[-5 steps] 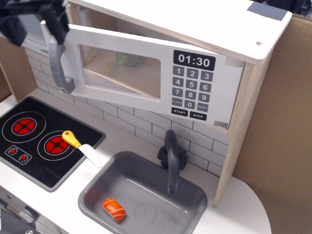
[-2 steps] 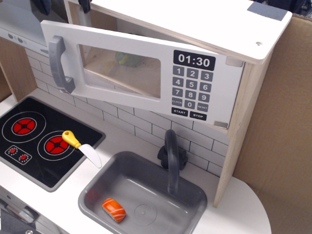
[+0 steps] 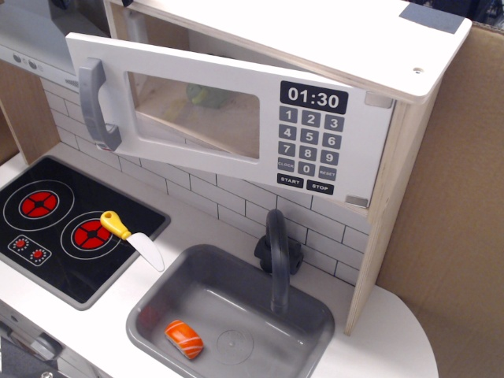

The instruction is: Open microwave

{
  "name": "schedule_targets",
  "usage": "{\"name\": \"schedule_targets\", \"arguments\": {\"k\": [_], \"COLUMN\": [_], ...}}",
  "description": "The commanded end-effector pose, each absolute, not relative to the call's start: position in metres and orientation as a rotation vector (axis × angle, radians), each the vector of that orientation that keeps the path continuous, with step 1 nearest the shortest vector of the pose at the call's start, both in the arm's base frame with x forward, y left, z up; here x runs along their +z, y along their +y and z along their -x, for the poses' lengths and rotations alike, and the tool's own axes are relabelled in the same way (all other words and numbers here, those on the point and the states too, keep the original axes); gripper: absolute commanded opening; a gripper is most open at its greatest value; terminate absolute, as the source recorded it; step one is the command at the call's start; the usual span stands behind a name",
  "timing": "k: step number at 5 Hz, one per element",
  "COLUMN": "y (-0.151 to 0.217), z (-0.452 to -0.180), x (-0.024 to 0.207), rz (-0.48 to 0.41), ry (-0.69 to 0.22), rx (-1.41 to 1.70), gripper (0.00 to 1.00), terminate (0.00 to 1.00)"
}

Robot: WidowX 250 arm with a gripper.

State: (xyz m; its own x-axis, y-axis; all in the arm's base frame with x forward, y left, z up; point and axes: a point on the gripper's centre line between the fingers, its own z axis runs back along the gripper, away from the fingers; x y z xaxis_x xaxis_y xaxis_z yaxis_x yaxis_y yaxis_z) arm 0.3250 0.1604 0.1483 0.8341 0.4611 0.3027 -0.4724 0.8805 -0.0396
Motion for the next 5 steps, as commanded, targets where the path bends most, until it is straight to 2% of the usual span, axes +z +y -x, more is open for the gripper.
{"name": "schedule_targets", "arguments": {"k": [1,2,3,4,5], "y": [0.163,0.159,0.149,0.12,0.079], "z": [-0.294,-0.28,-0.265,-0.248,-0.244], "x": [0.155,0.144,0.119,0.107,0.101], "rz": [-0.041,-0.063,-0.111,-0.123,-0.124], "ry": [-0.366,-0.387,-0.381,-0.287,-0.162], "rx": [0.409,0.374,0.32,0.264,0.222], "gripper": [1.0,1.0,1.0,1.0,1.0], "terminate": [0.0,0.0,0.0,0.0,0.0]}}
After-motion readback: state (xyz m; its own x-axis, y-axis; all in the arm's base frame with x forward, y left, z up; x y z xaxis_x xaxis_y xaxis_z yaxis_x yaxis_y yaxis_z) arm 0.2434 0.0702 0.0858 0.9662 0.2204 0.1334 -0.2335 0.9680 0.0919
